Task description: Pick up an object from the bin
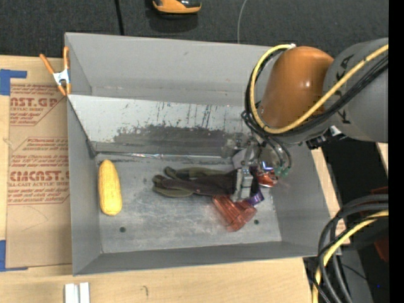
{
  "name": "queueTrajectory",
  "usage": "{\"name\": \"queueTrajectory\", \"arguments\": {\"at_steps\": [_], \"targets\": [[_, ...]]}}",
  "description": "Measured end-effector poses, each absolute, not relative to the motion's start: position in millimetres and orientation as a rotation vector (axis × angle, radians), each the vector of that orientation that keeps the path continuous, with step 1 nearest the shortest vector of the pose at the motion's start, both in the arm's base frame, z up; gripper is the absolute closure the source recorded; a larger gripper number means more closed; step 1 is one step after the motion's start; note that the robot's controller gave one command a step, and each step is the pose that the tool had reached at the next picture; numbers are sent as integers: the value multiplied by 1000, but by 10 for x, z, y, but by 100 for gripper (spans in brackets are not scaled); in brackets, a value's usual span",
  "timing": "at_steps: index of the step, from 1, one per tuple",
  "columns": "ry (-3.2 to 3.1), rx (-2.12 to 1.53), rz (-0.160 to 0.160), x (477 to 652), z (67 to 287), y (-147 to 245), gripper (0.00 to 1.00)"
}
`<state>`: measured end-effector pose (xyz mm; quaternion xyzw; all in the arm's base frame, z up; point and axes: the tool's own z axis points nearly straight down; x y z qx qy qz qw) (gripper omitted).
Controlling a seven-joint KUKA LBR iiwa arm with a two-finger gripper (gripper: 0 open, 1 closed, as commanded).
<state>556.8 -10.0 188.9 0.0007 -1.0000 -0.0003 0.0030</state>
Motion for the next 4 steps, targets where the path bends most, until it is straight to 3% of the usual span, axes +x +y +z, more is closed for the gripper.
{"name": "queueTrajectory", "arguments": {"at_steps": [1,2,3,4], "targets": [[-3143,2,-1,5584,1934,-101,0],[-3146,8,-1,5900,716,161,100],[-3146,8,-1,5900,716,161,100],[-3149,-34,-3,5681,2384,456,100]]}}
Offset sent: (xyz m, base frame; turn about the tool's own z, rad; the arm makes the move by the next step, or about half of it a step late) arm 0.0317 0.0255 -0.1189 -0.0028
